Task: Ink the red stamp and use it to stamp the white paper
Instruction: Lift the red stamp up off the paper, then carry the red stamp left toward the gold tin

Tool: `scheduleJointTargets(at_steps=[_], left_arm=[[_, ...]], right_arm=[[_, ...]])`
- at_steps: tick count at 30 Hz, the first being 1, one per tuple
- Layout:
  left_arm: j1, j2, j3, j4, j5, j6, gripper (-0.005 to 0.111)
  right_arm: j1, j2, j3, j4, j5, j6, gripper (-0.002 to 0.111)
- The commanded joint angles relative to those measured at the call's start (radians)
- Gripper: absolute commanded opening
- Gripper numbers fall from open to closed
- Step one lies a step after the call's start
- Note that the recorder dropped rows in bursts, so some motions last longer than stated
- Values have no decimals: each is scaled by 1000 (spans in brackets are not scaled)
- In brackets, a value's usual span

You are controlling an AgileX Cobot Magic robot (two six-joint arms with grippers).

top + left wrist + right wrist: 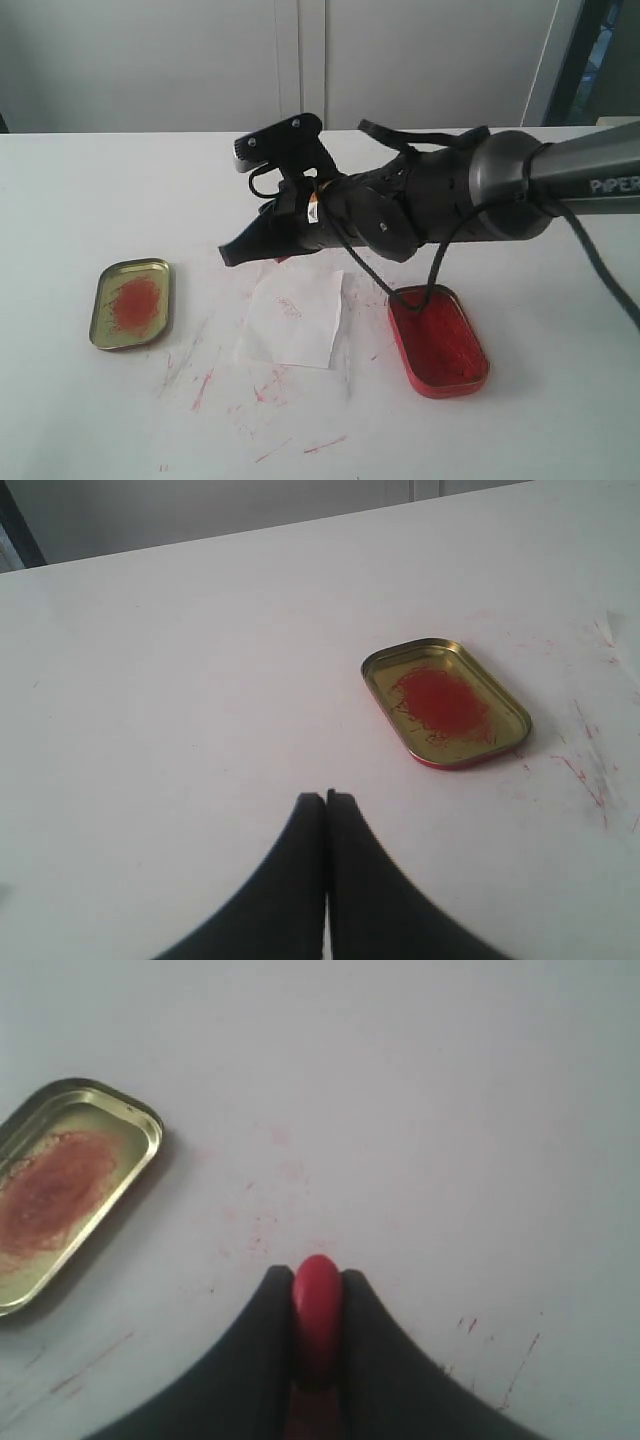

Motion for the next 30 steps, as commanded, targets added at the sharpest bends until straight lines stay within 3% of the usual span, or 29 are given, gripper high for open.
scheduleJointTargets(at_steps=[1, 14, 30], left_arm=[[-8, -3, 2, 0, -1, -3, 0], [-8, -3, 2, 0, -1, -3, 0], [-8, -3, 2, 0, -1, -3, 0]], right_arm=[[27, -55, -3, 4, 15, -4, 0], [234, -71, -3, 4, -161, 15, 0], [283, 34, -223, 0, -188, 275, 0]])
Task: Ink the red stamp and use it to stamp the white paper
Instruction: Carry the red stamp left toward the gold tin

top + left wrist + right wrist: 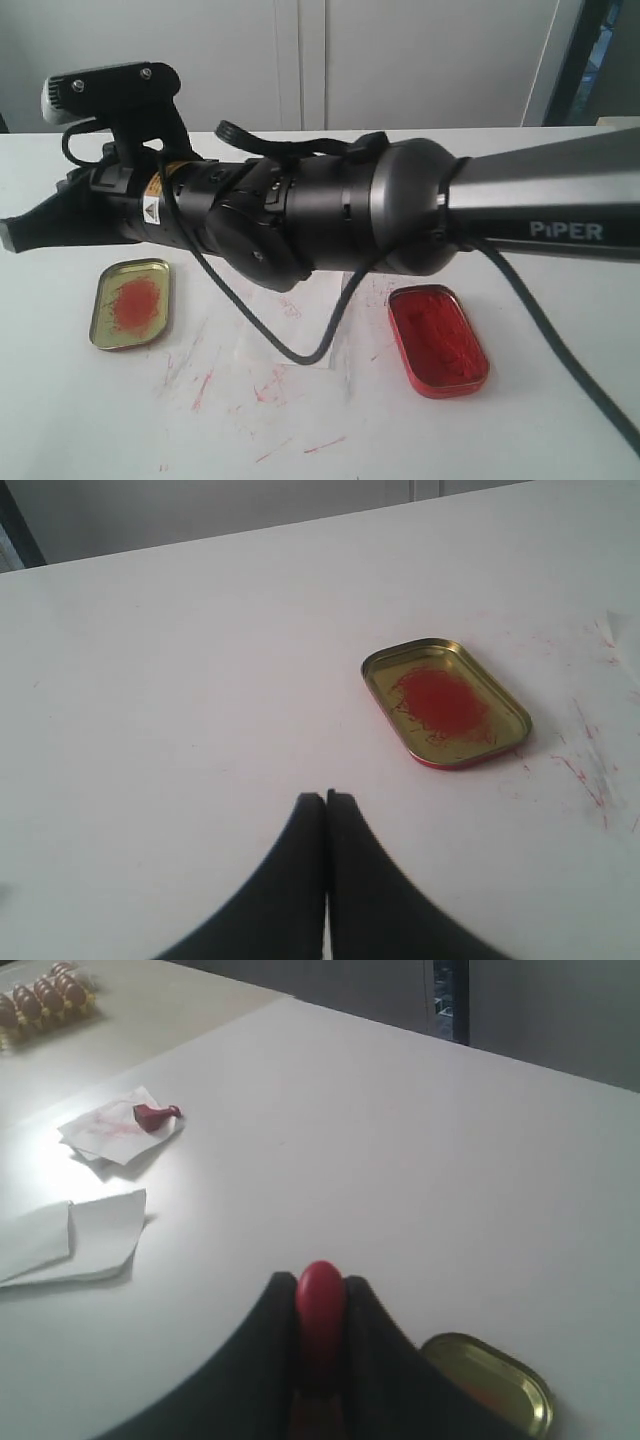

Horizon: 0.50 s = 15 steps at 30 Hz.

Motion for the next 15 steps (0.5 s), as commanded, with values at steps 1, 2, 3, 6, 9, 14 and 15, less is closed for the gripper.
scheduleJointTargets(at_steps=[1, 2, 3, 6, 9, 14, 15], left_arm=[[-8, -3, 2, 0, -1, -3, 0], [-8, -3, 2, 0, -1, -3, 0], [-8, -3, 2, 0, -1, -3, 0], [-8, -3, 2, 0, -1, -3, 0], [-8, -3, 2, 0, -1, -3, 0], [-8, -3, 2, 0, -1, -3, 0], [-8, -3, 2, 0, -1, -3, 0]], right_arm=[[15, 36, -58, 0, -14, 63, 0], [18, 44, -68, 0, -14, 65, 0], [20, 49, -76, 0, -12, 71, 0], [26, 61, -95, 0, -12, 71, 0], [26, 71, -99, 0, -14, 71, 0], [23, 92, -99, 0, -27, 71, 0], [23, 101, -99, 0, -34, 71, 0]])
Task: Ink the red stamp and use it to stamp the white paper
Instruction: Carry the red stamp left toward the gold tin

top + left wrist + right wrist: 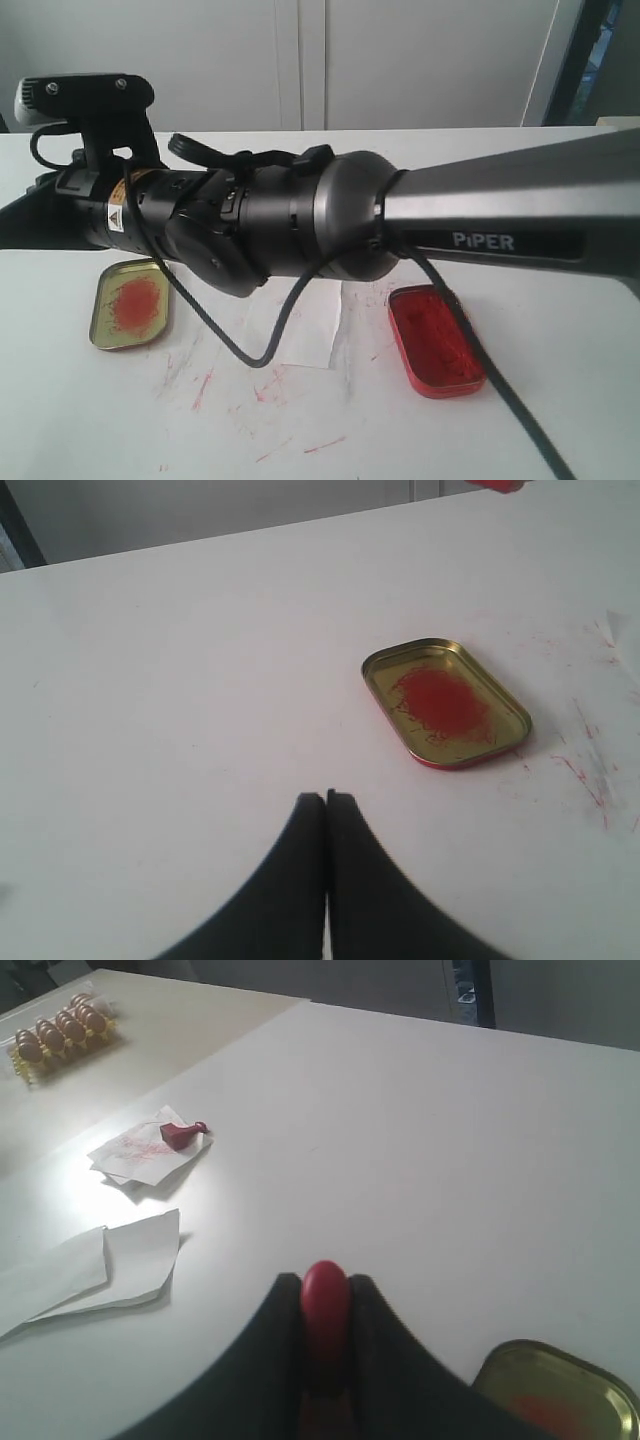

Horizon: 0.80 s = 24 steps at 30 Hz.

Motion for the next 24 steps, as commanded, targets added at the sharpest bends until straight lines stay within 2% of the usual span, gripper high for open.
scheduleJointTargets(at_steps=[1, 9, 14, 18, 24], left_arm=[[-8, -3, 2, 0, -1, -3, 0], [-8, -3, 2, 0, -1, -3, 0], [-8, -3, 2, 0, -1, -3, 0], [-8, -3, 2, 0, -1, -3, 0], [-8, -3, 2, 0, -1, -3, 0]], right_arm=[[-2, 26, -7, 0, -43, 4, 0], [-8, 105, -7, 0, -166, -7, 0], [-43, 158, -7, 4, -170, -5, 0], [-80, 199, -7, 23, -179, 75, 0], [-94, 270, -55, 21, -185, 79, 0]])
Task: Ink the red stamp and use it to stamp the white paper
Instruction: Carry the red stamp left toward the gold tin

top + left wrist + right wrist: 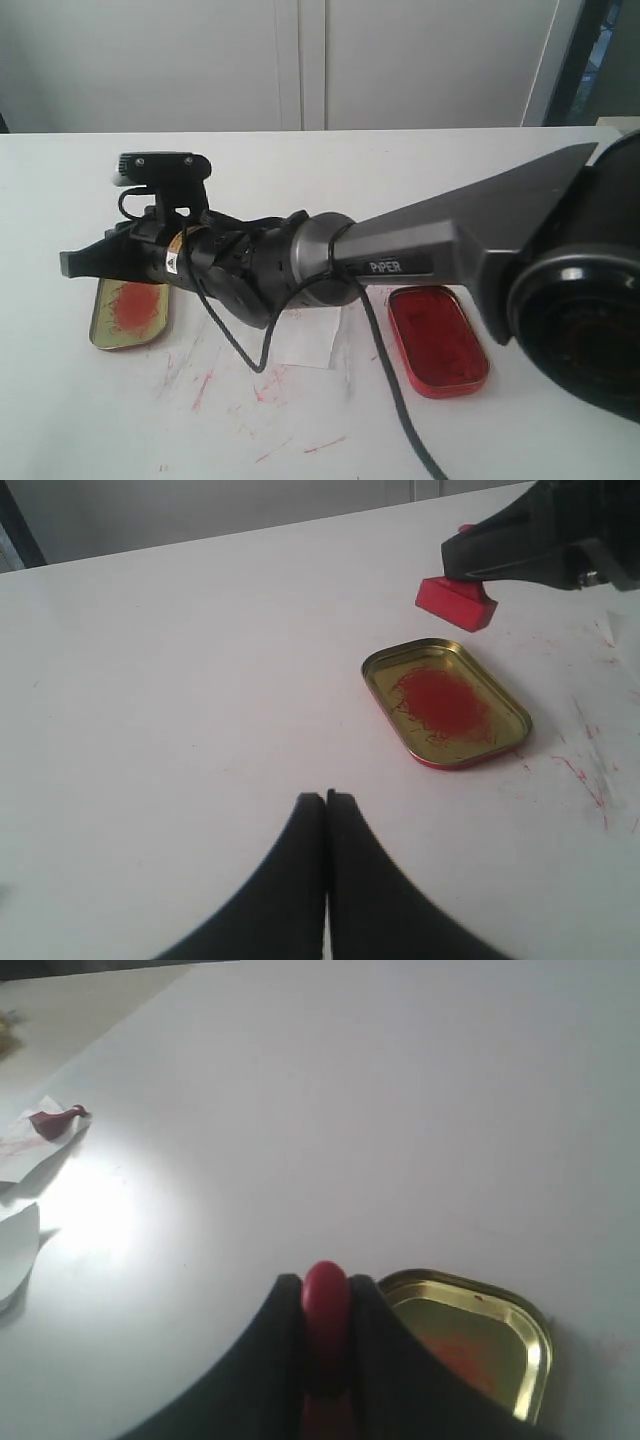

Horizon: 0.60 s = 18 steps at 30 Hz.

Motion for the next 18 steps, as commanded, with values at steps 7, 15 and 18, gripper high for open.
scheduleJointTargets(at_steps=[7, 15, 18], left_arm=[[-8, -3, 2, 0, -1, -3, 0], [-8, -3, 2, 0, -1, -3, 0], [-8, -3, 2, 0, -1, -3, 0]], right_arm=[[-8, 107, -113, -3, -1, 15, 0], [-12, 132, -131, -3, 100, 15, 0], [-12, 111, -131, -3, 193, 15, 0]])
